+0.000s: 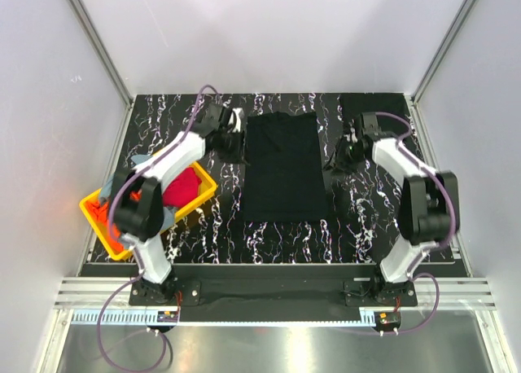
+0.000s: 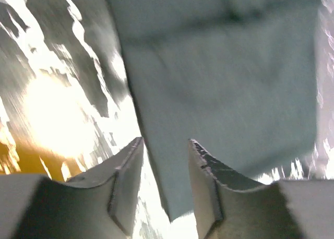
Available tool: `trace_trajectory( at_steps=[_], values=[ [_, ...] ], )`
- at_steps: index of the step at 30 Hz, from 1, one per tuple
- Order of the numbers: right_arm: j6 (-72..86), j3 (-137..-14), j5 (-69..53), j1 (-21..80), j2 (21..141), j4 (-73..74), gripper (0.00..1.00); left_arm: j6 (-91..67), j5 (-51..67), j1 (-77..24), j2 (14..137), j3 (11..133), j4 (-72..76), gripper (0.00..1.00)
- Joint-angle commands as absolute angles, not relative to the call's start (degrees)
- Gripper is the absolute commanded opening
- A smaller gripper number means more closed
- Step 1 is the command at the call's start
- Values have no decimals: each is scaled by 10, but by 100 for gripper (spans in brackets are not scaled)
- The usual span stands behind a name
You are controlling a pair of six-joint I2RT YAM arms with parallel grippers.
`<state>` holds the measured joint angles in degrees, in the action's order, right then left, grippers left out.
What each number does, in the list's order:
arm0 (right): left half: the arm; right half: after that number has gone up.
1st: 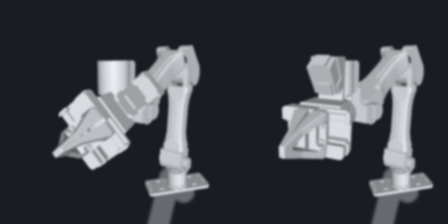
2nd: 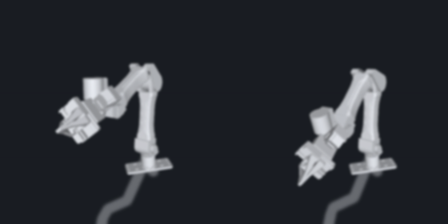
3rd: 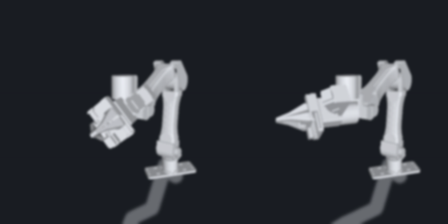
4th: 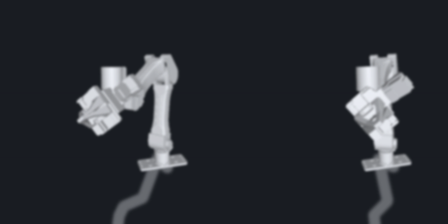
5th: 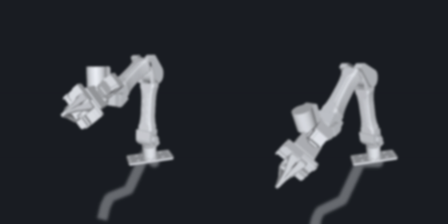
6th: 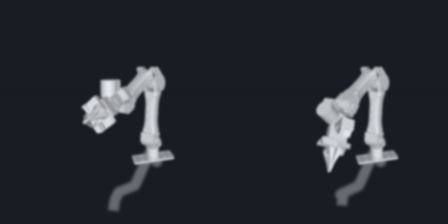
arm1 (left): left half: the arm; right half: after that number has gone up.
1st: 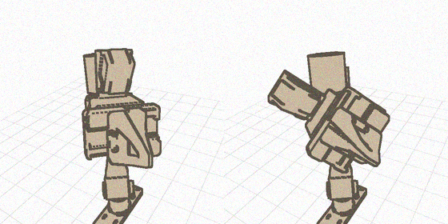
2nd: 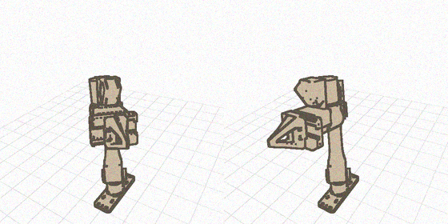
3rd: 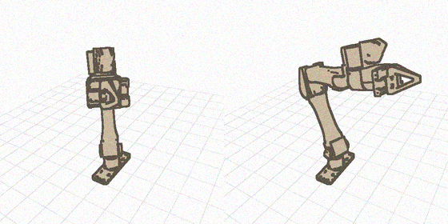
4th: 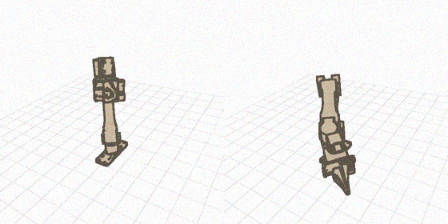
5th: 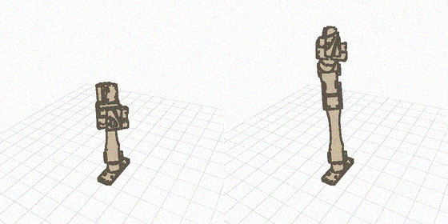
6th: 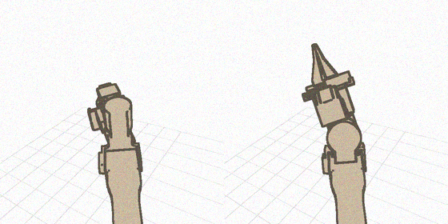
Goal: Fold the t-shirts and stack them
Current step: Fold the tshirt
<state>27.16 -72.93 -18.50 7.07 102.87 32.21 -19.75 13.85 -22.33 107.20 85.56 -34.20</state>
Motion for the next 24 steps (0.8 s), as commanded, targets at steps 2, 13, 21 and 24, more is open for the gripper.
trace_trajectory(
  at_steps=[2, 13, 21, 24],
  values=[
    [277, -642, -190, 70, 938, 367, 40, -184, 182, -263, 965, 758, -338, 41],
    [245, -522, -242, 69, 910, 318, 40, -246, 196, -279, 872, 553, -228, 44],
    [250, -485, -258, 71, 903, 261, 41, -258, 214, -286, 902, 513, -187, 45],
    [248, -482, -264, 70, 904, 251, 39, -258, 215, -288, 909, 510, -178, 44]
  ],
)
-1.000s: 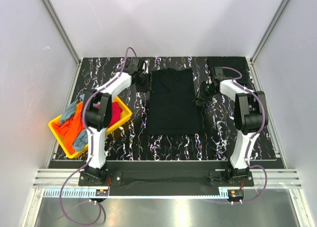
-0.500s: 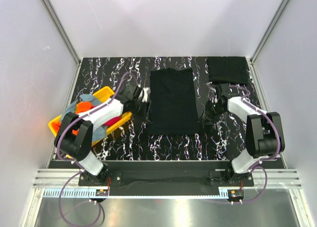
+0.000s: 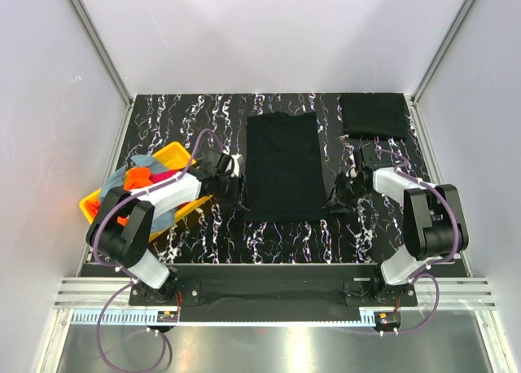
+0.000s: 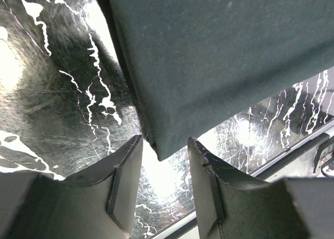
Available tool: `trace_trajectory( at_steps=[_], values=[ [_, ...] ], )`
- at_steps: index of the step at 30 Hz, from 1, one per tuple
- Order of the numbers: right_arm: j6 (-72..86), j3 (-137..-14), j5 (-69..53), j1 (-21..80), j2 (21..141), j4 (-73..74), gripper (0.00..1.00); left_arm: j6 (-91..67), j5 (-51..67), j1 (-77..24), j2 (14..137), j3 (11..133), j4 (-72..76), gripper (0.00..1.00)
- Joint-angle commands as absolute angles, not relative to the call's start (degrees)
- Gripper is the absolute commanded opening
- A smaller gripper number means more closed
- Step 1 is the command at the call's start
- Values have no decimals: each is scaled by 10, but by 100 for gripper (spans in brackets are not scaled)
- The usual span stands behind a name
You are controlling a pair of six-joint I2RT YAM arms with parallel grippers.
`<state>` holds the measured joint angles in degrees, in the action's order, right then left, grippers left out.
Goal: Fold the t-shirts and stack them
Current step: Fold the tshirt
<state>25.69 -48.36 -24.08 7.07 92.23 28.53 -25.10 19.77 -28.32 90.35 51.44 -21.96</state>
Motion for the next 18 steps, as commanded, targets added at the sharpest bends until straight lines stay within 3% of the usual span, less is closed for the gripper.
trace_trajectory(
  at_steps=[1, 6, 7, 10, 11, 18],
  values=[
    [246, -481, -267, 70, 903, 249, 38, -258, 214, -288, 910, 509, -173, 44],
    [247, -469, -279, 70, 881, 227, 33, -263, 226, -290, 931, 508, -165, 33],
    [249, -467, -280, 70, 878, 222, 30, -265, 228, -291, 932, 507, -161, 26],
    [253, -460, -264, 70, 865, 221, 8, -272, 226, -294, 926, 500, -160, 3],
    [257, -455, -256, 70, 856, 222, 0, -274, 221, -295, 919, 497, -160, 0],
    [316, -397, -192, 70, 803, 214, 0, -294, 164, -304, 860, 454, -157, 0]
  ],
)
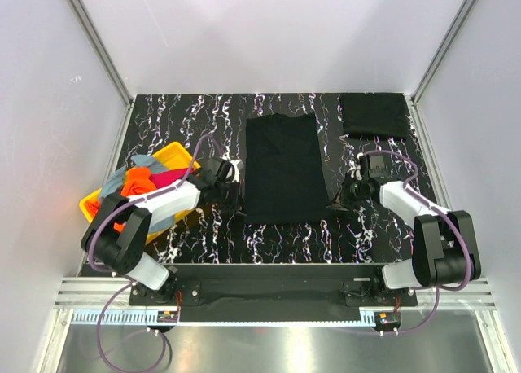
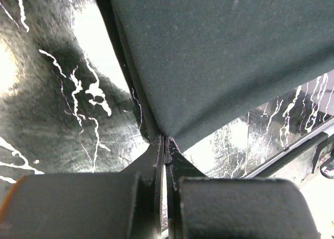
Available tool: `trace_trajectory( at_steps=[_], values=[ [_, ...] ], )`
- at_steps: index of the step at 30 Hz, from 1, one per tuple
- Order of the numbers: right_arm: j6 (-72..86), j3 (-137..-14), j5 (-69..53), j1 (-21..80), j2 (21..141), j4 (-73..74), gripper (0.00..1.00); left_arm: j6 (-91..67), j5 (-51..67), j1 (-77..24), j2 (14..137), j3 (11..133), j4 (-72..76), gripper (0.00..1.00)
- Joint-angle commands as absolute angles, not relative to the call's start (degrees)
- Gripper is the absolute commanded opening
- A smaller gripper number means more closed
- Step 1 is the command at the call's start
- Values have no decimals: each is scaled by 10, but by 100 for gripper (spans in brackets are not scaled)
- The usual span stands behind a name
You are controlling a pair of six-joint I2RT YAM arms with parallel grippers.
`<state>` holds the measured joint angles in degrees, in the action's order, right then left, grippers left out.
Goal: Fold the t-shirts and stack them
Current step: Fold the tshirt
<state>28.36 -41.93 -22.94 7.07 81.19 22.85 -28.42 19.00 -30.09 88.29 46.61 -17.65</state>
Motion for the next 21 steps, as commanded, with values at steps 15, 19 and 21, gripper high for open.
trace_trajectory(
  at_steps=[15, 19, 21],
  values=[
    [358, -358, -167, 70, 766, 201, 7, -320, 171, -323, 871, 418, -132, 3],
    [381, -374, -162, 70, 726, 255, 42, -317, 151, -334, 831, 427, -162, 32],
    [402, -376, -156, 70, 701, 280, 46, -316, 143, -337, 802, 425, -170, 39]
  ],
)
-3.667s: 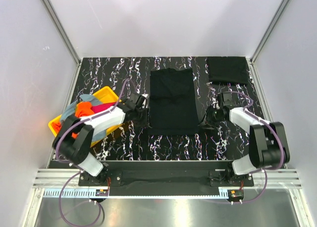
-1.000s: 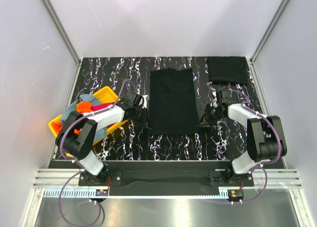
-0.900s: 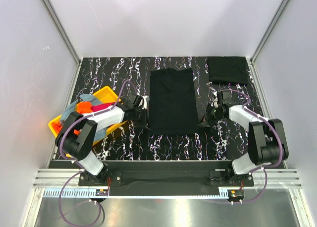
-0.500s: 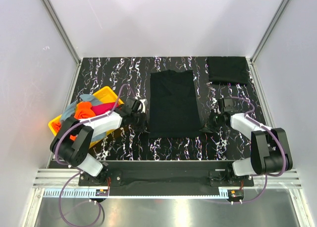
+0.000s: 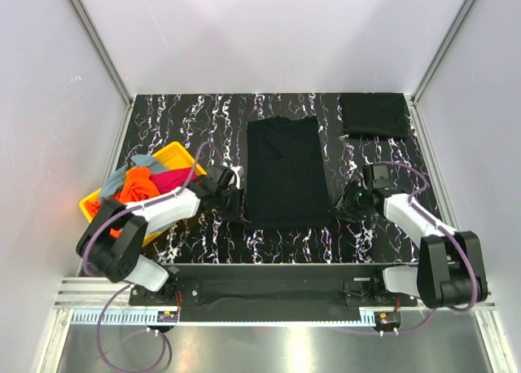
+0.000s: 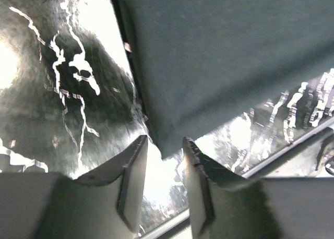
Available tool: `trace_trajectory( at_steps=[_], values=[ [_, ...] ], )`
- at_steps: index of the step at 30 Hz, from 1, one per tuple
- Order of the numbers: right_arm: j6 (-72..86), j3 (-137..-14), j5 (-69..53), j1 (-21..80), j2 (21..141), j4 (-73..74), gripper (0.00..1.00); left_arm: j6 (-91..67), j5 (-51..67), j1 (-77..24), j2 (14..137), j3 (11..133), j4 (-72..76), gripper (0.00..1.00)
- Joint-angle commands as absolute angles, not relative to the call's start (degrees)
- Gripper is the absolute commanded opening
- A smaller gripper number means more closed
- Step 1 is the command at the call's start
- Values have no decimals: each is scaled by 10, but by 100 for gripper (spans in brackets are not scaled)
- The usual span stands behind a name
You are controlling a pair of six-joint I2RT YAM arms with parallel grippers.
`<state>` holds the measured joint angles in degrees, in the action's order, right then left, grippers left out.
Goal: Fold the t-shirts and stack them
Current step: Fold the tshirt
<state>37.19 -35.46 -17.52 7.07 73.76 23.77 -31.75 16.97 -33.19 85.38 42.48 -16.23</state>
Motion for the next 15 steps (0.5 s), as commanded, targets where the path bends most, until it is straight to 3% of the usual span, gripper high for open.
trace_trajectory(
  at_steps=[1, 15],
  values=[
    [411, -374, -156, 70, 693, 284, 49, -318, 136, -338, 794, 420, -171, 40],
    [490, -265, -200, 71, 666, 194, 54, -427, 106, -399, 756, 323, -54, 54]
  ],
)
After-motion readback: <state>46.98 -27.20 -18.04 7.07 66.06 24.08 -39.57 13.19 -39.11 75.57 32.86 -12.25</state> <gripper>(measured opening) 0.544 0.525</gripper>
